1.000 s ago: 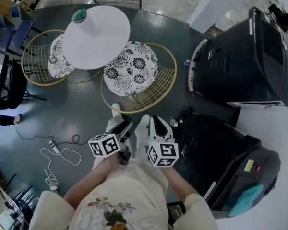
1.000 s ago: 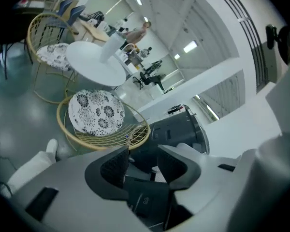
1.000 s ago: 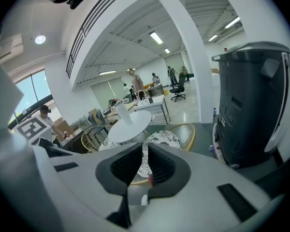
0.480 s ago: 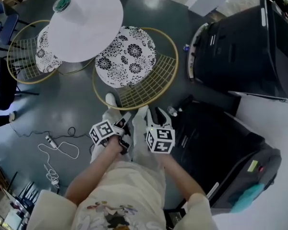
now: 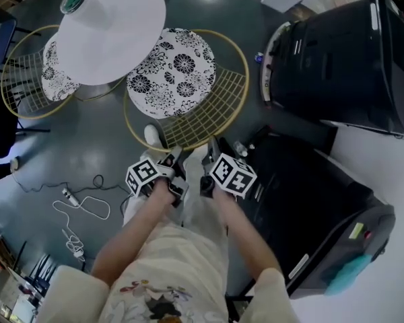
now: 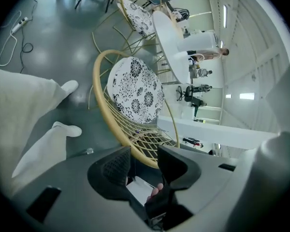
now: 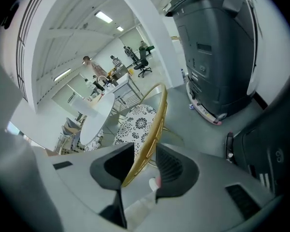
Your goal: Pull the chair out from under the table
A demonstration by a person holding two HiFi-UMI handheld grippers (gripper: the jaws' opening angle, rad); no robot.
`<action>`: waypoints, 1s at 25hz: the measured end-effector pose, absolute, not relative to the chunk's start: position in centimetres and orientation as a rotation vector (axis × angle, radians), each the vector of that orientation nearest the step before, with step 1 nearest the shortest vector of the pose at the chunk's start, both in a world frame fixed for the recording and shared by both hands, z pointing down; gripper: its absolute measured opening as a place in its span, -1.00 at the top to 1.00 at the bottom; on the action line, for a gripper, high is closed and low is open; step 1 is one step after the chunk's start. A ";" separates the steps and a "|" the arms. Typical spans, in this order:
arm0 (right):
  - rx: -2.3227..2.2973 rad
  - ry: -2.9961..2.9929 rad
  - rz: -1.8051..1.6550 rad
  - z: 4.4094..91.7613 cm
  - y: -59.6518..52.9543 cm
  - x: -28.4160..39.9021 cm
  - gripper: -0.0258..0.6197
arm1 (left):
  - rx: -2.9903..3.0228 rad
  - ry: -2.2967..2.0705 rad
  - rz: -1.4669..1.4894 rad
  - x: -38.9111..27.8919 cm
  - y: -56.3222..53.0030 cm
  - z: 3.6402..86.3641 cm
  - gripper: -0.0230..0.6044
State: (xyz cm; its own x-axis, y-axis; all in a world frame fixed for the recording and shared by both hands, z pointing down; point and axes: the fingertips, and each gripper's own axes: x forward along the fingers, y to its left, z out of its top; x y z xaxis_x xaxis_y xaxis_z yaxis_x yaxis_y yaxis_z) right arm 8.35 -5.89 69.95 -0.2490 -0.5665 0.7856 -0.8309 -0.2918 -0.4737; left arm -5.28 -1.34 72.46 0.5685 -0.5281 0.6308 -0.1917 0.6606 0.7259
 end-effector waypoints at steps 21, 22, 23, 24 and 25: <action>1.718 -1.413 1.861 73.2 -6.8 8.0 0.55 | 0.606 -0.951 -0.084 -2.3 -1.5 77.3 0.39; 1.706 -1.405 1.863 73.3 -6.9 8.0 0.56 | 0.609 -0.944 -0.085 -2.2 -1.6 77.4 0.40; 1.695 -1.396 1.859 73.3 -7.0 8.1 0.60 | 0.607 -0.939 -0.087 -2.1 -1.5 77.4 0.41; 1.688 -1.383 1.857 73.4 -7.0 8.1 0.64 | 0.598 -0.934 -0.091 -2.1 -1.5 77.3 0.42; 1.685 -1.368 1.861 73.4 -7.0 8.0 0.64 | 0.583 -0.932 -0.095 -2.1 -1.4 77.3 0.44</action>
